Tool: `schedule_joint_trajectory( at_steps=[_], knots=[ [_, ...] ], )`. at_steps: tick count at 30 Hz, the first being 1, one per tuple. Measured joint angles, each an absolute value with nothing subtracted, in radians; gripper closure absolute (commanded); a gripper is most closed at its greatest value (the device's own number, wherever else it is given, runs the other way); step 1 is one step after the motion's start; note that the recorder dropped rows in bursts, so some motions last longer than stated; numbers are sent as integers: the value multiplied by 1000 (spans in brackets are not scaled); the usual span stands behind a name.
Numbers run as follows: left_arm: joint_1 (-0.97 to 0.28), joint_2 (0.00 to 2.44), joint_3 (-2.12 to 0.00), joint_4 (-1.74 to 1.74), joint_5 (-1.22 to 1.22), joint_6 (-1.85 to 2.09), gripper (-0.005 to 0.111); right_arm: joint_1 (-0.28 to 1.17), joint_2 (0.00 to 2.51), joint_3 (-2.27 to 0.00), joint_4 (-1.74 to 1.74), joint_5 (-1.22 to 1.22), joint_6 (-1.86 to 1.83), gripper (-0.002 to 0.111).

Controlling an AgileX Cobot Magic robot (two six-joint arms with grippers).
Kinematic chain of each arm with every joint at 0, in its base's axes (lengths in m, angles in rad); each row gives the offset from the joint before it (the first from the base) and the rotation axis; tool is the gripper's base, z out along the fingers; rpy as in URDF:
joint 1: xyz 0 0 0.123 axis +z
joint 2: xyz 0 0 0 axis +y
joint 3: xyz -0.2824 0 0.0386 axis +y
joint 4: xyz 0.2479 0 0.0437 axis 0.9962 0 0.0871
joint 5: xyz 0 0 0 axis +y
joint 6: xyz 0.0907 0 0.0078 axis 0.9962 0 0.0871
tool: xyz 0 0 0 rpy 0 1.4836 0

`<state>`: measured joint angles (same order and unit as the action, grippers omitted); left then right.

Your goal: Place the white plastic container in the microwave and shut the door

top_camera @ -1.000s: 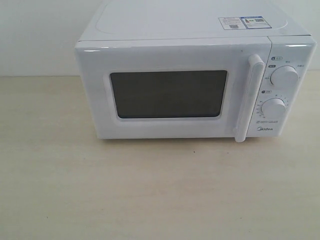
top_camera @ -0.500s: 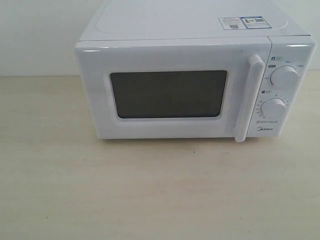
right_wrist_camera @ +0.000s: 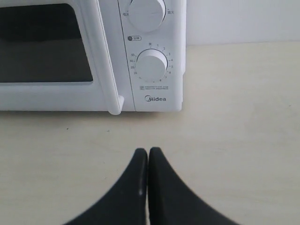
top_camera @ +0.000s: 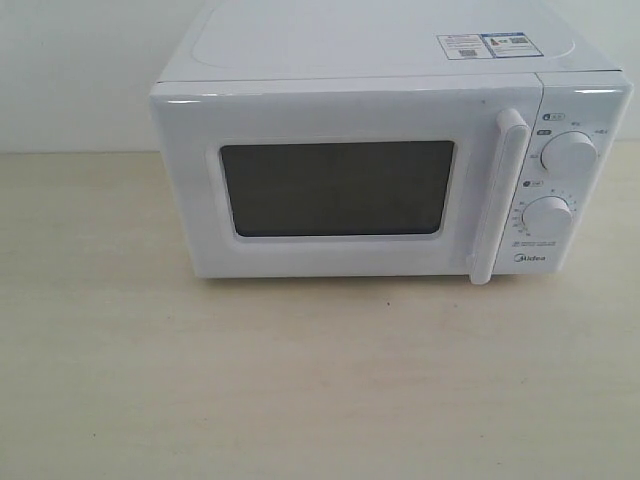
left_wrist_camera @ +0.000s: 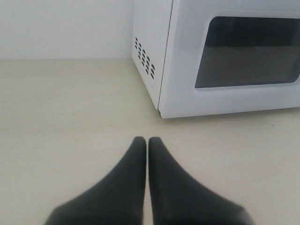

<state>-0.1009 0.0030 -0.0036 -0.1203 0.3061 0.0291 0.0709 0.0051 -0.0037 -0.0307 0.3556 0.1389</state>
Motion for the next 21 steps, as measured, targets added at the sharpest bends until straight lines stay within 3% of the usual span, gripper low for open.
schedule_joint_trajectory(
  at_steps=[21],
  knots=[
    [-101,3,-4,-120,306,29,103,71,5,-4,-12,356,143,109]
  ],
)
